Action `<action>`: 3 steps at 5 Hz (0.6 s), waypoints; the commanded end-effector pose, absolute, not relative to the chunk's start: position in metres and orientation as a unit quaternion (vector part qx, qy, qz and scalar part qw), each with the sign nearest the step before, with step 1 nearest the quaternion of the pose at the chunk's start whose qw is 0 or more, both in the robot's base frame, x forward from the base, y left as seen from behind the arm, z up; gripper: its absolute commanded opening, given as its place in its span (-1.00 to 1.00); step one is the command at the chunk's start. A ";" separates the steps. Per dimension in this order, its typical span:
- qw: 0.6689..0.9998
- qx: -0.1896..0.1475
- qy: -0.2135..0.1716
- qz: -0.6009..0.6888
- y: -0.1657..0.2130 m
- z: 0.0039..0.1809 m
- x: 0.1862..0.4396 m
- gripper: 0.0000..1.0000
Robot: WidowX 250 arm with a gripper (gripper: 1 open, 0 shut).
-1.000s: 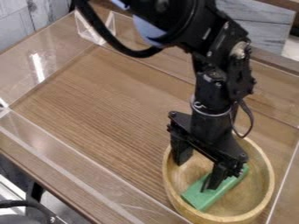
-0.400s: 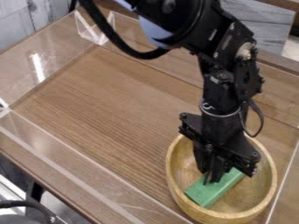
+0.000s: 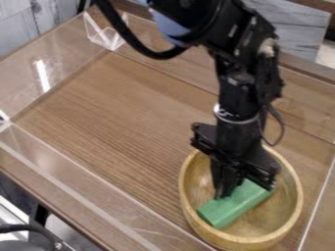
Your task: Remove the green block from inside the brown bowl and put it on the table
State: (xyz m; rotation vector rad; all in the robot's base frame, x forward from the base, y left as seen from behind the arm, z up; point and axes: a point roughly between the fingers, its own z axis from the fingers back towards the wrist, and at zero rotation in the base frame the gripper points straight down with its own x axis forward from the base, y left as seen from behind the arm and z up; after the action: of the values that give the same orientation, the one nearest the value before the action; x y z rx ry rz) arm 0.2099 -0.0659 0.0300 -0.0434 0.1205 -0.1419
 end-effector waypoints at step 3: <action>0.994 -0.041 0.092 -0.054 -0.065 0.052 0.204 -1.00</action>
State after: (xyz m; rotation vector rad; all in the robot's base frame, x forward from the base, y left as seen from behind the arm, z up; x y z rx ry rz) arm 0.1920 -0.0636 0.0398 -0.0690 0.2466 -0.1104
